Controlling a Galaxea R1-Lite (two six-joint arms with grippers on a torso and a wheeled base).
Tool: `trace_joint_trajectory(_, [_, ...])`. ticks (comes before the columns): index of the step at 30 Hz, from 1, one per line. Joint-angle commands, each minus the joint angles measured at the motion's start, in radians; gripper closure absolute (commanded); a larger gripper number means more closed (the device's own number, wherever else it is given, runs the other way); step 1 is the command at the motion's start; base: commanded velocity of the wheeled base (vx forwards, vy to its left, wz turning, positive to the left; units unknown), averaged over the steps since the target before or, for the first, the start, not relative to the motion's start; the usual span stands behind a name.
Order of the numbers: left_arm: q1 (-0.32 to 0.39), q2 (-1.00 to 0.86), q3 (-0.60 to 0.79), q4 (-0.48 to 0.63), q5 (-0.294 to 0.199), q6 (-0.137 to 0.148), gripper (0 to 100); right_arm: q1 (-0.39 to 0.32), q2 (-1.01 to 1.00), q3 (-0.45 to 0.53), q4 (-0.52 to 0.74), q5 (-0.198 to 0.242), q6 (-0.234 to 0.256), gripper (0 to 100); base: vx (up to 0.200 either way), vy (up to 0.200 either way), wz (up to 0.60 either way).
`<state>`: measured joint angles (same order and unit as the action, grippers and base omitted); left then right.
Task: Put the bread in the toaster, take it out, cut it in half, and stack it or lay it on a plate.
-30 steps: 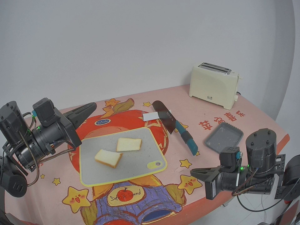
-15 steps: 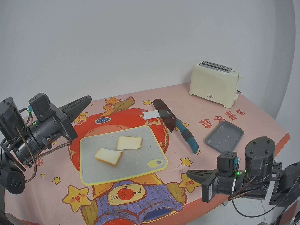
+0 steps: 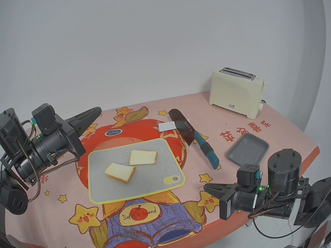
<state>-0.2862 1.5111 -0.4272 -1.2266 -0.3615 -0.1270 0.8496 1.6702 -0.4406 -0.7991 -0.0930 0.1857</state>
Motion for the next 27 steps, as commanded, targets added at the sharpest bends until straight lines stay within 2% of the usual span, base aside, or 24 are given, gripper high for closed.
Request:
trace_joint_trajectory(1, [-0.001, 0.0, 0.001, -0.001, -0.001, 0.0, 100, 0.002, 0.054, 0.011, -0.083, -0.007, 0.0, 100, 0.0, 0.0, 0.0])
trace_joint_trajectory(3, [-0.001, -0.002, -0.001, -0.001, -0.001, 0.0, 100, 0.009, 0.071, 0.026, -0.129, -0.007, 0.003, 100, 0.0, 0.0, 0.0])
trace_joint_trajectory(6, [-0.001, -0.002, 0.001, -0.001, -0.001, 0.0, 100, 0.017, 0.079, 0.112, -0.184, -0.016, -0.015, 100, 0.0, 0.0, 0.0])
trace_joint_trajectory(8, [-0.001, -0.002, 0.002, -0.001, -0.001, 0.0, 100, 0.019, 0.094, 0.114, -0.216, 0.004, -0.037, 100, 0.0, 0.0, 0.0])
trace_joint_trajectory(13, [-0.002, -0.002, 0.002, 0.001, -0.001, 0.0, 100, 0.048, 0.137, 0.145, -0.311, 0.001, -0.038, 100, 0.0, 0.0, 0.0])
trace_joint_trajectory(16, [-0.002, -0.002, 0.004, 0.001, -0.002, 0.0, 100, 0.089, 0.164, 0.152, -0.321, -0.033, -0.042, 100, 0.0, 0.0, 0.0])
trace_joint_trajectory(18, [-0.004, -0.002, 0.007, 0.001, -0.001, 0.0, 100, 0.108, 0.167, 0.166, -0.307, -0.099, -0.046, 100, 0.0, 0.0, 0.0])
trace_joint_trajectory(20, [-0.005, -0.002, 0.016, -0.001, -0.002, 0.001, 100, 0.125, 0.175, 0.194, -0.322, -0.133, -0.052, 100, 0.0, 0.0, 0.0])
trace_joint_trajectory(27, [-0.005, -0.002, 0.019, -0.001, -0.002, 0.001, 100, 0.138, 0.164, 0.211, -0.328, -0.139, -0.069, 100, 0.0, 0.0, 0.0])
